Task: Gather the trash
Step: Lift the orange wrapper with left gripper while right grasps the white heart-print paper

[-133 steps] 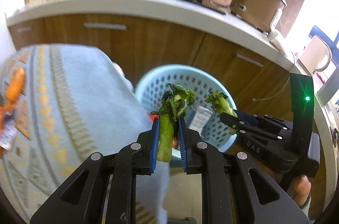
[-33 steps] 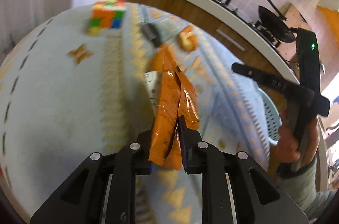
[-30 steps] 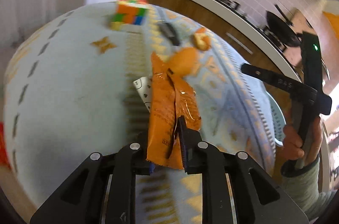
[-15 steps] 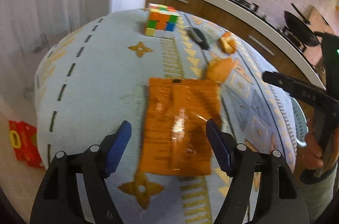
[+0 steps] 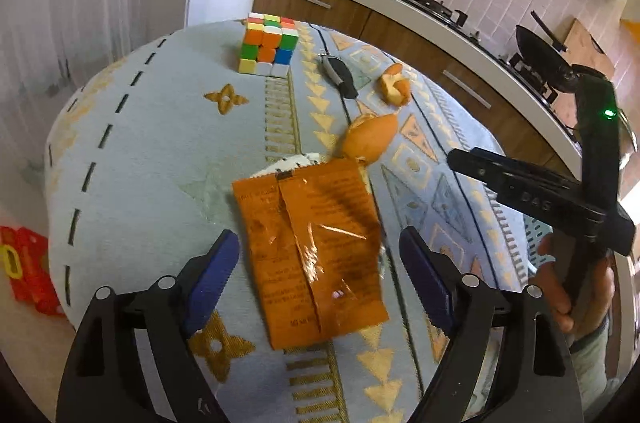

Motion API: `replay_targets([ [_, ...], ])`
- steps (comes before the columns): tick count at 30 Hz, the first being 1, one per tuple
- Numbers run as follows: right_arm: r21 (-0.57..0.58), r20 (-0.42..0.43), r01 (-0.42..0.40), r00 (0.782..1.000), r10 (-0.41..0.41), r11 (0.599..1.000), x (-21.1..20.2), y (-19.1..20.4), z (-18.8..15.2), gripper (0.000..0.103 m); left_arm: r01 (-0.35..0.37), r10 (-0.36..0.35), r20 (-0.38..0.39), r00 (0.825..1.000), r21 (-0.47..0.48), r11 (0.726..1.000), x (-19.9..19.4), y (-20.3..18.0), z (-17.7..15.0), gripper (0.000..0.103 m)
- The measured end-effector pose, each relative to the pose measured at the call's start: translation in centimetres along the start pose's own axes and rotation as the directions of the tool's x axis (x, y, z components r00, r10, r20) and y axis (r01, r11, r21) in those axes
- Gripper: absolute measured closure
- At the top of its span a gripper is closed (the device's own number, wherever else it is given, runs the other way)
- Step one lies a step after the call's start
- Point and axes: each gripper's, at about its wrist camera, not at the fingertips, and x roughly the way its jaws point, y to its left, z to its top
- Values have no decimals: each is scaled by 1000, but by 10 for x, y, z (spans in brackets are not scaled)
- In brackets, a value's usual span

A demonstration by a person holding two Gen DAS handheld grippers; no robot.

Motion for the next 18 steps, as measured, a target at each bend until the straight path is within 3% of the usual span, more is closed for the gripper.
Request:
replay_targets([
  [3, -3, -2, -4, 1000, 4, 1000, 1, 2, -1, 58, 43, -43, -14, 999, 5, 999, 4, -9, -4, 23],
  [7, -9, -4, -6, 1000, 6, 1000, 1, 4, -2, 58, -104, 106, -27, 994, 71, 992, 24, -23, -6, 24],
  [9, -14, -1, -2, 1000, 2, 1000, -1, 4, -2, 58, -153, 156, -32, 987, 94, 984, 29, -23, -8, 40],
  [12, -15, 3, -7, 1000, 7, 1000, -4, 3, -2, 58, -101, 103, -30, 994, 64, 993, 19, -9, -7, 53],
  [15, -26, 6, -19, 1000, 19, 999, -5, 7, -1, 58, -1, 1, 1, 1000, -1, 1000, 2, 8, -6, 72],
  [18, -51, 6, -41, 999, 41, 998, -6, 19, -1, 58, 19, -18, 32, 999, -25, 1000, -9, 17, -4, 74],
])
